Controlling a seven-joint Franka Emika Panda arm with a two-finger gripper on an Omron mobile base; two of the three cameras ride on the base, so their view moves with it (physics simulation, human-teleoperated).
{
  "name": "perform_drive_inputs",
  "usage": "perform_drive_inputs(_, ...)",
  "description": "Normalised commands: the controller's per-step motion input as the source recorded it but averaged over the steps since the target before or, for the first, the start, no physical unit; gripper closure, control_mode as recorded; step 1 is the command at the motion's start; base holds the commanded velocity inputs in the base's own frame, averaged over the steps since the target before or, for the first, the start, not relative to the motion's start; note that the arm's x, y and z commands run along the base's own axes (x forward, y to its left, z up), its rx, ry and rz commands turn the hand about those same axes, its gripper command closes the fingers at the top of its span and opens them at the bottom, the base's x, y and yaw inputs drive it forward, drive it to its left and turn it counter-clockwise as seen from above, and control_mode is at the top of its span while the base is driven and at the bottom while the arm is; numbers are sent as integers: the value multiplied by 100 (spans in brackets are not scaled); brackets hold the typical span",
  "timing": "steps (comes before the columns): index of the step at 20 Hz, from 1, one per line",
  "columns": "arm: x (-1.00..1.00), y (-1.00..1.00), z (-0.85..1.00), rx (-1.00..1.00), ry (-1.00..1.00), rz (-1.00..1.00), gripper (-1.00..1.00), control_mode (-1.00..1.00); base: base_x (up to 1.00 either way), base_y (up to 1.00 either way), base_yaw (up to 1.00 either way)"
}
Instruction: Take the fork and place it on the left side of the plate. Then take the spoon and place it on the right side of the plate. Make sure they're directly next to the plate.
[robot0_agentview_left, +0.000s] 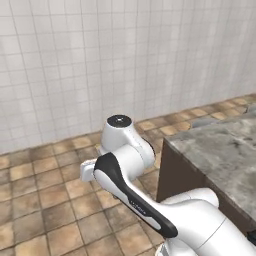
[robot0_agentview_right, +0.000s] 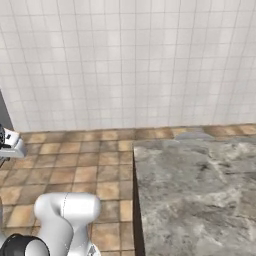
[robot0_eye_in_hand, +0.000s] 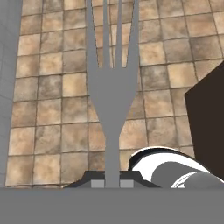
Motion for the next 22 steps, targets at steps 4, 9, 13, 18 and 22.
perform_drive_inputs(4, 0, 0, 0, 0, 0, 0, 100, 100, 94, 22, 0)
perform_drive_inputs(9, 0, 0, 0, 0, 0, 0, 100, 100, 94, 21, 0)
perform_drive_inputs(13, 0, 0, 0, 0, 0, 0, 100, 100, 94, 22, 0)
perform_drive_inputs(18, 0, 0, 0, 0, 0, 0, 100, 100, 94, 23, -5)
perform_drive_inputs(22, 0, 0, 0, 0, 0, 0, 100, 100, 87, 23, -18)
